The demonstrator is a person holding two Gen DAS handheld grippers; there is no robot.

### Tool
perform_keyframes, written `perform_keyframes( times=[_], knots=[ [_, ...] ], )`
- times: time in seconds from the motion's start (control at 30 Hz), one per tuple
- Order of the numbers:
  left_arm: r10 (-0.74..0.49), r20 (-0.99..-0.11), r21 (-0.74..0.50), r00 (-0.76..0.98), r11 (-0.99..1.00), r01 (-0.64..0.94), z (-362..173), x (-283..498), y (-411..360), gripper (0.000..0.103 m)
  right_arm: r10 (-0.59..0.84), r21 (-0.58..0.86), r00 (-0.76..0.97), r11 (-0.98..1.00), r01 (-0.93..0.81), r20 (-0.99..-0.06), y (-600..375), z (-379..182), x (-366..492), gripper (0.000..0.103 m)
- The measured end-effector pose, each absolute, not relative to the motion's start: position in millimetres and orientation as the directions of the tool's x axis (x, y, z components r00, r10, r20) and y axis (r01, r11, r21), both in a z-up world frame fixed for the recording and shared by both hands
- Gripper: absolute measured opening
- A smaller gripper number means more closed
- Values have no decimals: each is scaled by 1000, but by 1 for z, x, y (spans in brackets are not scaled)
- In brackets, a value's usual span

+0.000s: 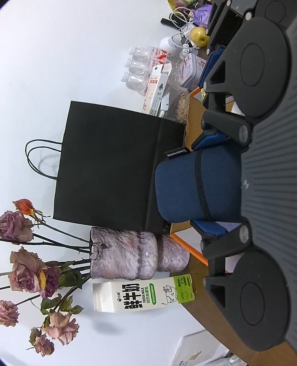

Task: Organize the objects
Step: 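Carry the blue case and wooden block toward the box with both tools, then lower the case and block into the box and open both tools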

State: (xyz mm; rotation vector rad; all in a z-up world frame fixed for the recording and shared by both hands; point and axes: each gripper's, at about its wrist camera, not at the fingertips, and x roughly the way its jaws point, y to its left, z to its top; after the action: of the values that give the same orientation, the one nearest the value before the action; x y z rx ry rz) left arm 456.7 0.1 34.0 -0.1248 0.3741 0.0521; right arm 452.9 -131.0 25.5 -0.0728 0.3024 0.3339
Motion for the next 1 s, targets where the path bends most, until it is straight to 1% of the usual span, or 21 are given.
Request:
perform_keyframes(
  times=[0.53, 0.63, 0.67, 0.7, 0.73, 0.77, 0.8, 0.83, 1.0],
  knots=[
    [42, -394, -88, 918, 993, -83, 22, 498, 2, 66, 265, -23, 891, 956, -294, -368, -131, 6, 503, 20],
    [51, -396, -86, 917, 992, -93, 20, 500, 2, 71, 255, -21, 884, 958, -285, -393, -132, 2, 508, 20],
    [51, -392, -83, 918, 992, -91, 21, 500, 2, 82, 251, -18, 880, 959, -282, -404, -132, 0, 510, 20],
    [52, -384, -78, 922, 993, -88, 21, 499, 1, 103, 248, -12, 875, 960, -278, -415, -133, -1, 513, 27],
    [58, -367, -70, 928, 994, -89, 21, 497, 1, 103, 243, -8, 871, 962, -273, -427, -134, -2, 514, 35],
    [72, -352, -58, 933, 993, -99, 22, 496, 0, 103, 236, -2, 869, 965, -263, -434, -135, -3, 516, 64],
    [84, -350, -48, 933, 993, -108, 22, 496, -1, 103, 226, 2, 871, 968, -250, -436, -136, -4, 517, 95],
    [89, -353, -44, 931, 993, -111, 23, 496, -1, 103, 215, -1, 877, 971, -239, -430, -137, -5, 517, 103],
    [95, -368, -64, 925, 990, -127, 22, 498, 4, 103, 207, 5, 878, 974, -228, -431, -140, -3, 516, 103]
  ],
)
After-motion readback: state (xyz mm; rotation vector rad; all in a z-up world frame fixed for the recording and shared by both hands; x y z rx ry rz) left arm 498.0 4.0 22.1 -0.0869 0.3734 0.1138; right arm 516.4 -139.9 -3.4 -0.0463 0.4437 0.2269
